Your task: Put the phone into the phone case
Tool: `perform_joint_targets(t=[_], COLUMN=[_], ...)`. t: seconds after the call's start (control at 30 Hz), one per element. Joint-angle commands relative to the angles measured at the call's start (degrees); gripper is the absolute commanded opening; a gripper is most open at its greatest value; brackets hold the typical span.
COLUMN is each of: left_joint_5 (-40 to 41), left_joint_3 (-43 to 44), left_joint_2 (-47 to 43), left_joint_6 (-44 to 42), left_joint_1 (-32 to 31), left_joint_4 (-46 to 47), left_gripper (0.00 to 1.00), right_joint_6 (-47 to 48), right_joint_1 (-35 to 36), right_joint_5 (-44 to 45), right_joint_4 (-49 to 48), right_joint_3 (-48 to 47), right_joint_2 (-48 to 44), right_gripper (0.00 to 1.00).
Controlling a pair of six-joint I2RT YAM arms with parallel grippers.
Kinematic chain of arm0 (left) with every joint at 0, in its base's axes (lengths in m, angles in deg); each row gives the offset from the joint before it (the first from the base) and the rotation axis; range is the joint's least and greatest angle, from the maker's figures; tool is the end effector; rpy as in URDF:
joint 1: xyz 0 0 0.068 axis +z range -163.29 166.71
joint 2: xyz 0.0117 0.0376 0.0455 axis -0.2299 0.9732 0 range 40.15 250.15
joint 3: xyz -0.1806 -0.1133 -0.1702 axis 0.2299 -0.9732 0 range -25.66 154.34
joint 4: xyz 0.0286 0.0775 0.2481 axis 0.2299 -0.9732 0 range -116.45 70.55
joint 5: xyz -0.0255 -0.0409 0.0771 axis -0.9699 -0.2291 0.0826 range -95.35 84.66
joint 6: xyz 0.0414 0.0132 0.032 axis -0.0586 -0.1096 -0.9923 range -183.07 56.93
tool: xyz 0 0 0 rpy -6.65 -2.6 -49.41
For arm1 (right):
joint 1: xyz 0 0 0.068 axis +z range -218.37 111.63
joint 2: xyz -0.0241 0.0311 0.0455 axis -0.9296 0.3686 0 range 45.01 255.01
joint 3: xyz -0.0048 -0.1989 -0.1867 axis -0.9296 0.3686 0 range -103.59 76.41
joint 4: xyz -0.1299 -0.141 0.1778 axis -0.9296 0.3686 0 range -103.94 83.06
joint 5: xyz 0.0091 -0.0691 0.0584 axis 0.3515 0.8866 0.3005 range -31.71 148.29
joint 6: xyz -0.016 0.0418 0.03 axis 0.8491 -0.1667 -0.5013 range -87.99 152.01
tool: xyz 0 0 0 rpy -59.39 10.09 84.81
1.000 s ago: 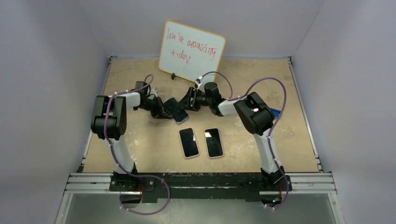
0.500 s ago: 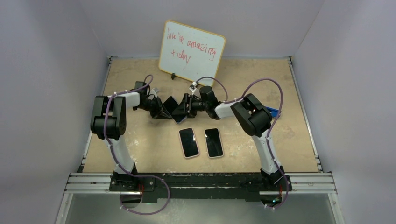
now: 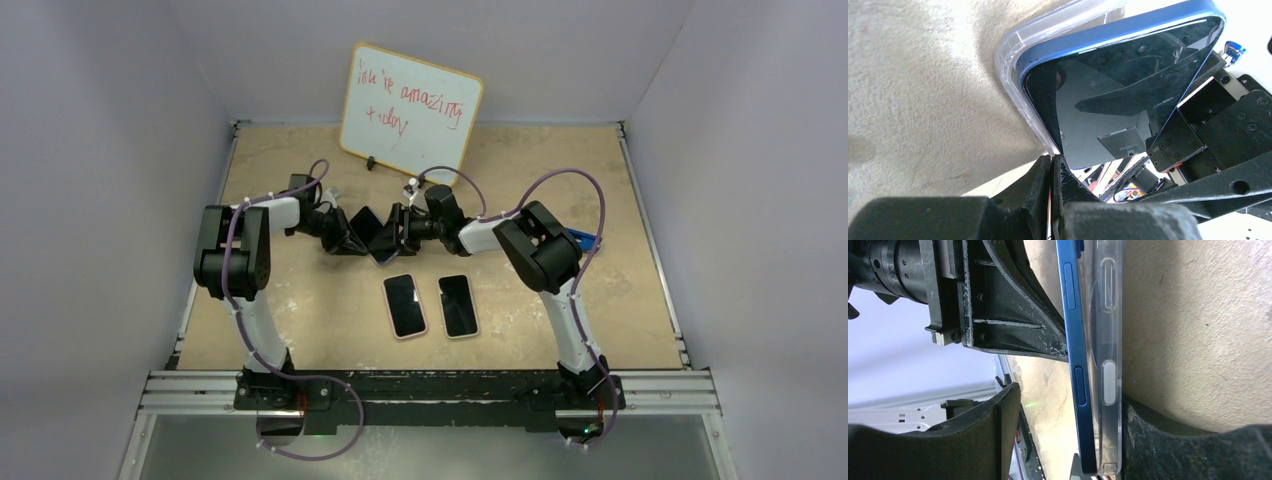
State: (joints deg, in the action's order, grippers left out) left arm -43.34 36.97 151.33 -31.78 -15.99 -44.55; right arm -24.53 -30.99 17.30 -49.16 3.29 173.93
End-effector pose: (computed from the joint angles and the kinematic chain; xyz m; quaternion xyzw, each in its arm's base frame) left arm 0.3499 -0.0384 0.1178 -0.1863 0.9184 -0.3474 0.0344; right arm 0.3576 0.3024 0.1146 -0.0685 0.7924 0.5863 0.1537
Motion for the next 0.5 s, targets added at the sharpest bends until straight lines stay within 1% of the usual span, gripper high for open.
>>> perform_joint_targets(t=[0.0, 0.17, 0.27, 0.47], left_joint_5=[15.0, 15.69, 16.0, 16.55], left_joint_3=[-0.24, 0.29, 0.45, 0.44], left_joint_2=[2.28, 2.81, 3.23, 3.0], left_joint_6=[-4.81, -5.27, -5.32, -5.36], left_joint_1=[-0.02, 0.06, 0.06, 0.06], left_joint_4=[0.77, 0.24, -0.09, -0.3], left_gripper=[0.03, 0.03, 0.03, 0.03], right_joint_6=[-1.61, -4.34, -4.53, -4.3], right_joint_1=[-0.3, -0.78, -1.22, -2.63], right_joint_5=[-3.04, -3.27, -3.42, -3.04], right_joint_4=[-2.25, -5.17, -4.8, -3.59], right_joint_3=[-1.58, -0.88, -1.38, -1.52], right_joint_2=[-2.28, -2.26, -2.31, -2.65], right_gripper=[0.64, 0.61, 0.59, 0.61])
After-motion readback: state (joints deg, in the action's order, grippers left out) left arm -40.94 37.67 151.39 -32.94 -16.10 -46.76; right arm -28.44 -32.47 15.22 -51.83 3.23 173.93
